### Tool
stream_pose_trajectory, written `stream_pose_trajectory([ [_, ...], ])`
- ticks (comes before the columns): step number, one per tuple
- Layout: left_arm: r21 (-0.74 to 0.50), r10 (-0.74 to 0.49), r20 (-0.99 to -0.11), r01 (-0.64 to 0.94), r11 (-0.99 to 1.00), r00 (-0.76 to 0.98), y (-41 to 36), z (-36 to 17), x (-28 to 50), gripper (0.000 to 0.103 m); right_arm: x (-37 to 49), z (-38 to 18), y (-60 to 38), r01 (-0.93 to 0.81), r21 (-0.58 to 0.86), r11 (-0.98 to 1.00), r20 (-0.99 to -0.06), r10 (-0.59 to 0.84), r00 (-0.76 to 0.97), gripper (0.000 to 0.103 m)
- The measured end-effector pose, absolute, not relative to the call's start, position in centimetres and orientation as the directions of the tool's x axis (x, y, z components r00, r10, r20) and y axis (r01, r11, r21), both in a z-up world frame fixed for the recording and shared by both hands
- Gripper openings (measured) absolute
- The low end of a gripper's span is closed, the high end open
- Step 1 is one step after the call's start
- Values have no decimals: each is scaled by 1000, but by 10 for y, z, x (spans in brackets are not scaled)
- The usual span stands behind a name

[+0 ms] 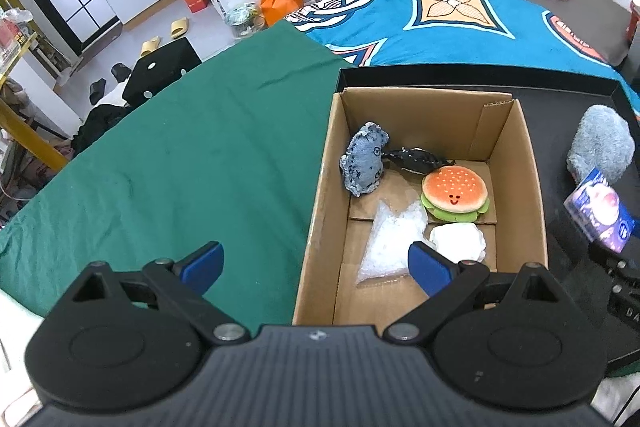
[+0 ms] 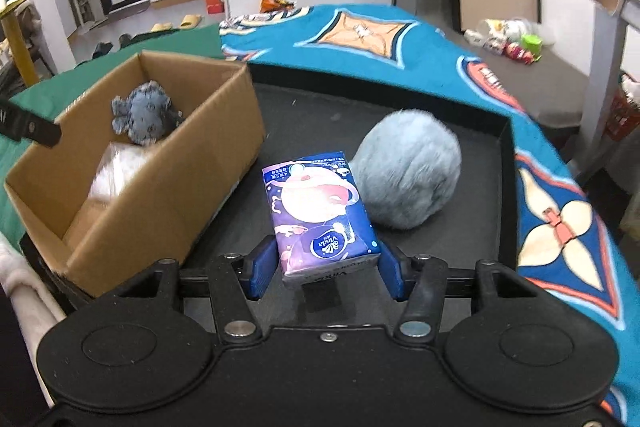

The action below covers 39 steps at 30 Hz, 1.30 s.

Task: Organize soft objects
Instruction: 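Grasp the purple tissue pack with the right gripper, then carry the tissue pack into the box and open the right gripper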

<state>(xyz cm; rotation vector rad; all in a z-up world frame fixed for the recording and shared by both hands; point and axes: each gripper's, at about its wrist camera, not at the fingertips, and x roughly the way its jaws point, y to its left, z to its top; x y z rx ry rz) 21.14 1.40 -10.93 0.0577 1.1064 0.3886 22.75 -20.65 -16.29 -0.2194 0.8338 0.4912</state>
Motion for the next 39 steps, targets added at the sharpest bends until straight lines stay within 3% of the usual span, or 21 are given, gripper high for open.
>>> stream_pose_trajectory([
  [19, 193, 296, -852, -266, 944, 432, 28, -105, 194, 98, 207, -104, -193, -462, -1, 887, -685, 336, 647, 53],
  [39, 103, 219, -862, -265, 959, 457, 51, -110, 184, 95, 189, -85, -148, -484, 18, 875, -659, 375, 652, 53],
])
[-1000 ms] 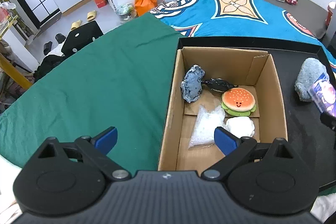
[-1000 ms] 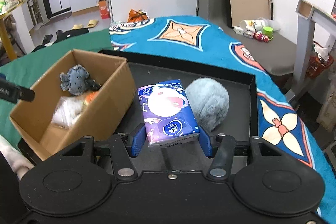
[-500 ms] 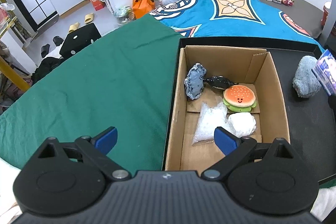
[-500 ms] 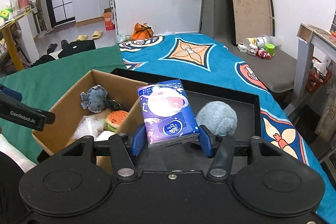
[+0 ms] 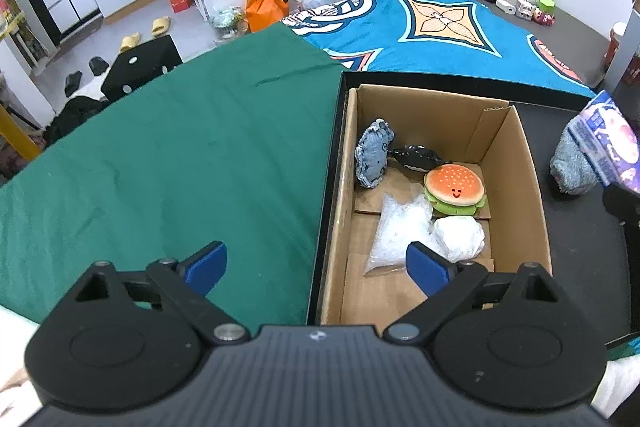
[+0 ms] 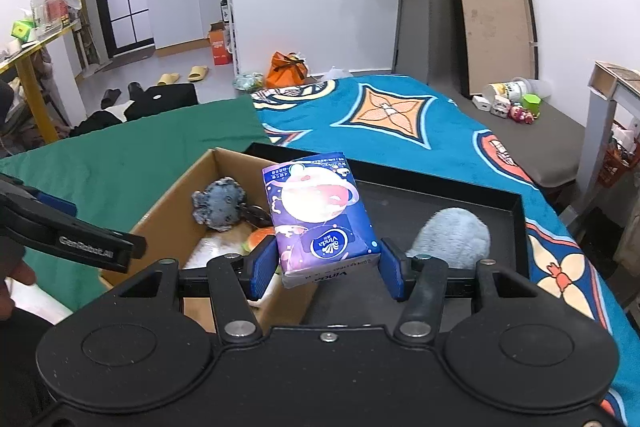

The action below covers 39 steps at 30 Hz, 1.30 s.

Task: Organize soft objects
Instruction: 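Carry the tissue pack into the box and open the right gripper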

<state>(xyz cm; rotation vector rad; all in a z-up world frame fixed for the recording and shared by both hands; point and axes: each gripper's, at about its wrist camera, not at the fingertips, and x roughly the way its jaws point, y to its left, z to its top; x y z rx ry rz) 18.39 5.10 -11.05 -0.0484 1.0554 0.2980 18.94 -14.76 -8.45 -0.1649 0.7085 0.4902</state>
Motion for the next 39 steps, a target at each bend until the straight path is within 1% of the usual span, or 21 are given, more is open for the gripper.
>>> stream_pose_trajectory([
  [2, 91, 208, -865, -266, 960, 456, 53, -112, 184, 95, 187, -83, -142, -494, 22, 869, -657, 385, 649, 53],
  [6, 69, 184, -871, -259, 963, 455, 56, -114, 184, 87, 184, -84, -130, -509, 34, 860, -659, 403, 636, 53],
  [8, 58, 174, -878, -262, 963, 446, 58, -117, 185, 81, 184, -86, -123, -518, 38, 854, -663, 410, 627, 53],
  [10, 45, 159, -889, -262, 964, 430, 61, -121, 187, 71, 184, -88, -117, -526, 42, 849, -668, 415, 617, 53],
  [13, 25, 134, -903, -261, 965, 407, 65, -126, 189, 63, 183, -91, -109, -538, 47, 842, -676, 423, 603, 53],
  [16, 10, 113, -919, -264, 964, 377, 69, -133, 192, 45, 183, -94, -103, -546, 53, 836, -684, 429, 590, 53],
  [17, 3, 104, -923, -263, 965, 369, 70, -135, 192, 42, 182, -95, -101, -548, 56, 835, -686, 431, 586, 53],
  [19, -12, 86, -931, -265, 964, 355, 73, -139, 193, 30, 182, -97, -97, -554, 57, 831, -690, 434, 579, 53],
  [24, -61, 40, -938, -277, 959, 345, 80, -144, 192, 16, 181, -101, -88, -569, 60, 820, -698, 442, 563, 53],
  [28, -88, 16, -935, -275, 957, 355, 83, -144, 192, 13, 181, -105, -80, -586, 70, 807, -707, 454, 541, 53],
  [34, -108, 4, -930, -283, 953, 366, 86, -146, 192, 12, 181, -108, -72, -625, 91, 776, -713, 488, 503, 55],
  [36, -121, -5, -930, -293, 948, 368, 89, -146, 191, 12, 183, -109, -73, -627, 96, 773, -718, 490, 495, 58],
  [39, -117, -2, -930, -292, 949, 368, 88, -145, 192, 12, 183, -110, -77, -627, 96, 773, -722, 488, 491, 59],
])
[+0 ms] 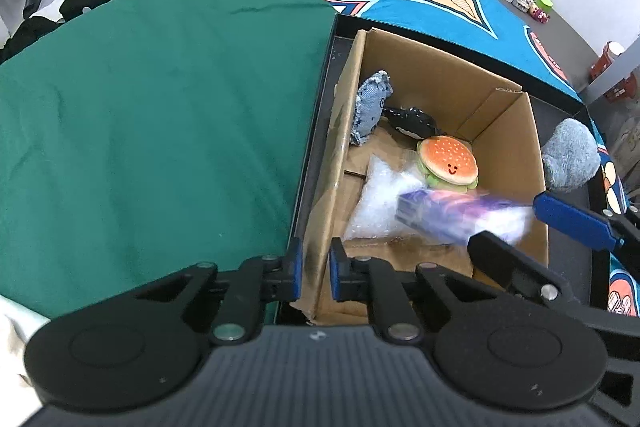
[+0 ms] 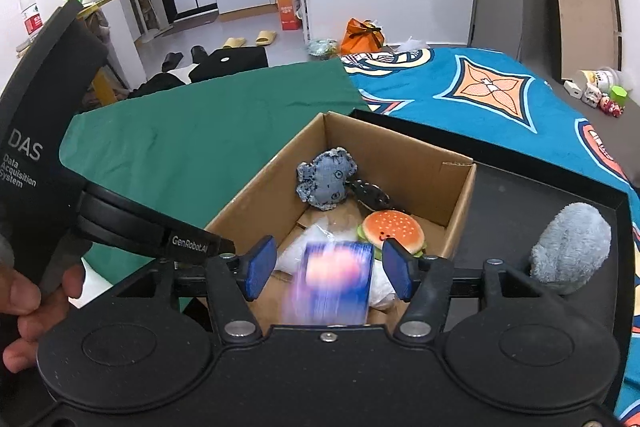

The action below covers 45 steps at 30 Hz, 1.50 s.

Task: Organize soft objects
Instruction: 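Carry the tissue pack into the box and open the right gripper, then move the right gripper to the grey fluffy ball and grasp it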

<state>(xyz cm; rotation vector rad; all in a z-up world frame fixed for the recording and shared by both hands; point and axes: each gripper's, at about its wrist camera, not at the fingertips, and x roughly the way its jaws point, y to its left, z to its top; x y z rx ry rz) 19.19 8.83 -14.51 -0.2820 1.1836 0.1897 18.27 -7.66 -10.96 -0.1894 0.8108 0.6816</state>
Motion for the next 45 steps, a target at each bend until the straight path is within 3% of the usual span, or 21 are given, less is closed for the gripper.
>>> stream_pose_trajectory([
  [12, -55, 58, -925, -285, 957, 374, 75, -137, 194, 17, 183, -99, -103, -589, 69, 805, -701, 459, 545, 59],
  [14, -33, 76, -926, -279, 960, 370, 71, -136, 194, 22, 186, -97, -112, -579, 67, 812, -698, 453, 555, 59],
  [19, -10, 104, -916, -281, 960, 388, 65, -129, 195, 53, 194, -98, -131, -552, 53, 832, -696, 428, 577, 58],
  [25, 26, 136, -906, -269, 963, 400, 54, -125, 198, 69, 204, -100, -148, -530, 49, 847, -692, 412, 593, 60],
  [31, 56, 167, -897, -269, 961, 410, 47, -121, 199, 77, 215, -103, -166, -505, 47, 862, -685, 396, 612, 65],
  [36, 84, 190, -894, -265, 961, 406, 41, -119, 200, 79, 226, -111, -179, -468, 53, 882, -681, 375, 629, 80],
  [45, 142, 235, -899, -261, 955, 370, 33, -122, 207, 79, 253, -133, -202, -405, 92, 909, -686, 353, 637, 83],
])
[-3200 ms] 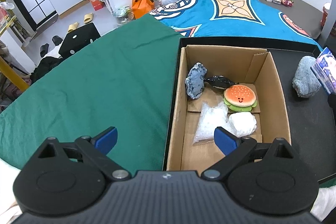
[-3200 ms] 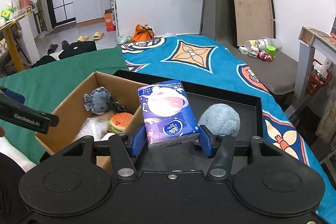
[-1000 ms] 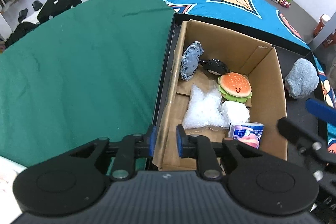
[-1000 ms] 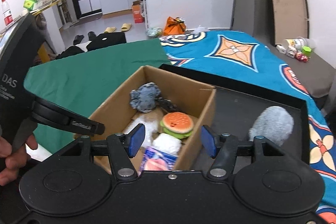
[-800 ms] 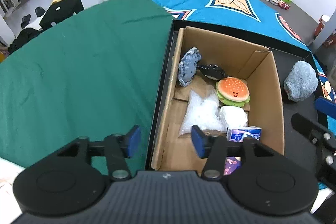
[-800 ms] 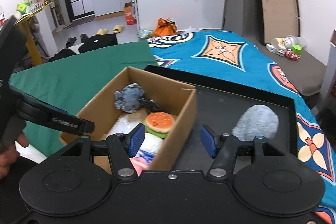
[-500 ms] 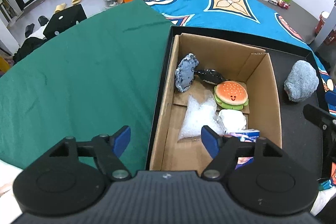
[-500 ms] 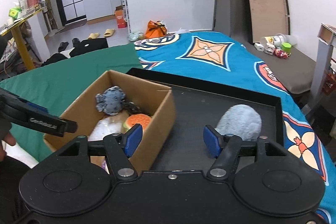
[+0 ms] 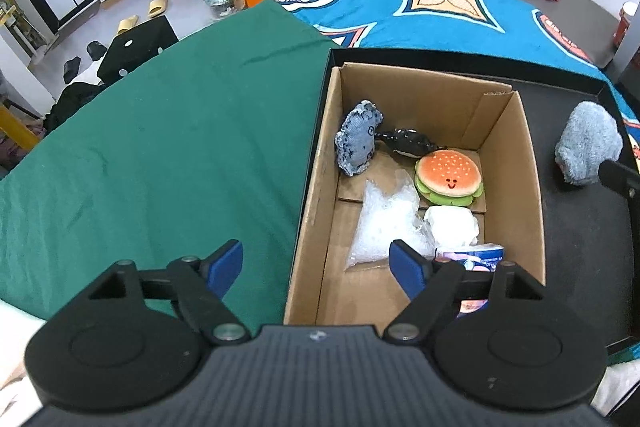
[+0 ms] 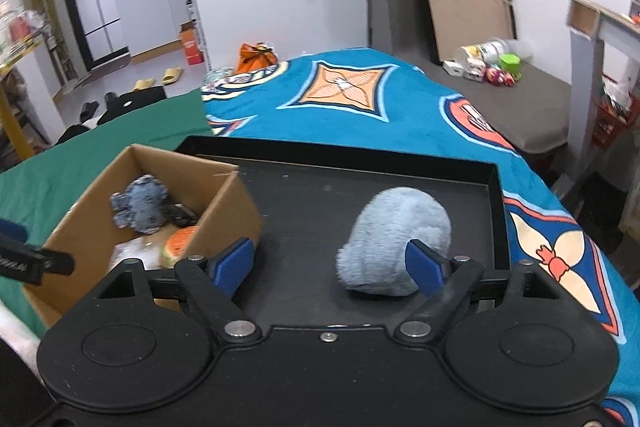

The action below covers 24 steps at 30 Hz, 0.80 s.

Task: Organize soft objects
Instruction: 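Move the right gripper to the grey fluffy ball and grasp it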

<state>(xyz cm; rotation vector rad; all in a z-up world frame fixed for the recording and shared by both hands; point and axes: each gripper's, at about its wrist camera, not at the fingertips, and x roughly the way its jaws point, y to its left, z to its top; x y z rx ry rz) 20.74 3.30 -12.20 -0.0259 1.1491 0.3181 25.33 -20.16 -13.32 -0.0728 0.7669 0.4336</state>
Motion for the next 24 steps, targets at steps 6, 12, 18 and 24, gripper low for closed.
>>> stream_pose_trajectory([
  [6, 187, 264, -905, -246, 951, 334, 25, -127, 215, 79, 269, -152, -222, -341, 140, 929, -676, 342, 653, 83],
  [12, 238, 305, -902, -238, 942, 306, 17, -130, 221, 79, 285, -173, -235, -291, 192, 937, -689, 340, 640, 83],
  [18, 276, 331, -901, -218, 936, 282, 10, -134, 226, 79, 295, -191, -244, -255, 252, 933, -696, 358, 622, 86],
  [24, 285, 336, -907, -219, 933, 253, 9, -138, 232, 79, 306, -200, -248, -221, 315, 923, -679, 382, 628, 89],
])
